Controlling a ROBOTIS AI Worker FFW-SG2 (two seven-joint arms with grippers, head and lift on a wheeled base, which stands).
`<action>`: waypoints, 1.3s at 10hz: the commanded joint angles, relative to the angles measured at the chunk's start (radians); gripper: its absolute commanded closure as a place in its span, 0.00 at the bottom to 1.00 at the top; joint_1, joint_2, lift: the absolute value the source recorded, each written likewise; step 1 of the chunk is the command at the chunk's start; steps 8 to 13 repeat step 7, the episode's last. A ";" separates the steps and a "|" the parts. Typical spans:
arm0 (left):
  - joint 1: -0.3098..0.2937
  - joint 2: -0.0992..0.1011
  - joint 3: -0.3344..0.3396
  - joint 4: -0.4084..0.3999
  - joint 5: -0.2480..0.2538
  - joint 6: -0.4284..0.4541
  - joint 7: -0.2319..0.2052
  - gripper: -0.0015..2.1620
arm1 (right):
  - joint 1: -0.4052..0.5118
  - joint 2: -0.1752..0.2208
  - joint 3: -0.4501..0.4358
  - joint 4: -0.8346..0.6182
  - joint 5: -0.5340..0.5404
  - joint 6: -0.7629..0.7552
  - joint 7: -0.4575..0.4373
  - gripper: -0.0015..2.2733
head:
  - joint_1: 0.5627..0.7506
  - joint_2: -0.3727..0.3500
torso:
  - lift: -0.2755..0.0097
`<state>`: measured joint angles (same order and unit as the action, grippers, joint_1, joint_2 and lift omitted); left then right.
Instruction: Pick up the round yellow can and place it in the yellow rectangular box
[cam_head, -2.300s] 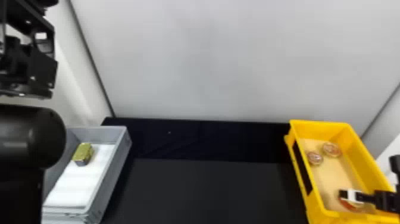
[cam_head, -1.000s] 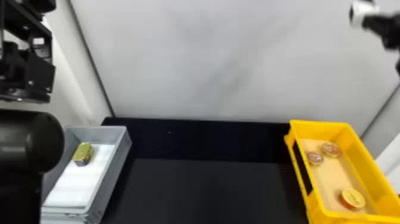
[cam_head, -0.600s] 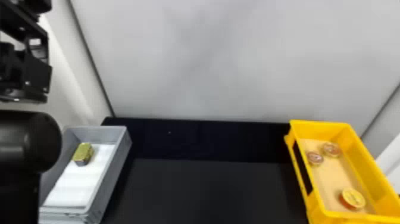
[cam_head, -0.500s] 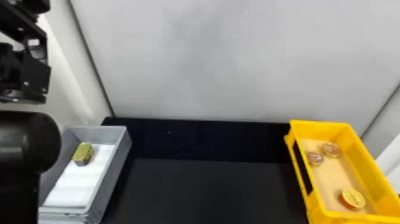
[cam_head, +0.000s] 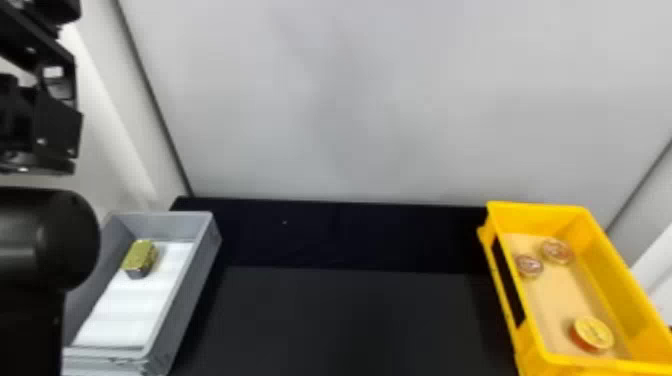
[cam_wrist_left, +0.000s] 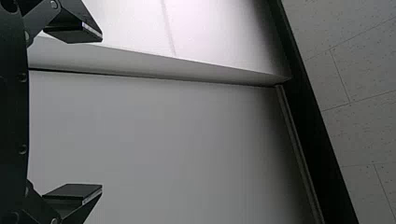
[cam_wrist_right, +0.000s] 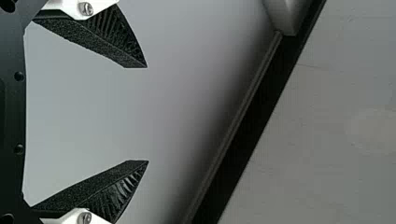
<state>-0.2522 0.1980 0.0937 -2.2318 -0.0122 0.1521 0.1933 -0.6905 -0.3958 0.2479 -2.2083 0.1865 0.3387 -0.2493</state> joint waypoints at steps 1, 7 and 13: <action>0.001 0.000 0.000 0.000 0.000 0.000 0.000 0.07 | 0.011 -0.012 0.010 -0.001 0.019 -0.023 -0.025 0.02 | 0.53 0.59 | 0.96; -0.006 0.000 -0.014 -0.002 -0.006 0.017 -0.006 0.07 | 0.011 0.008 -0.010 -0.053 -0.105 0.097 -0.111 0.00 | 0.53 0.59 | 0.96; -0.006 0.000 -0.014 -0.002 -0.006 0.017 -0.006 0.07 | 0.011 0.008 -0.010 -0.053 -0.105 0.097 -0.111 0.00 | 0.53 0.59 | 0.96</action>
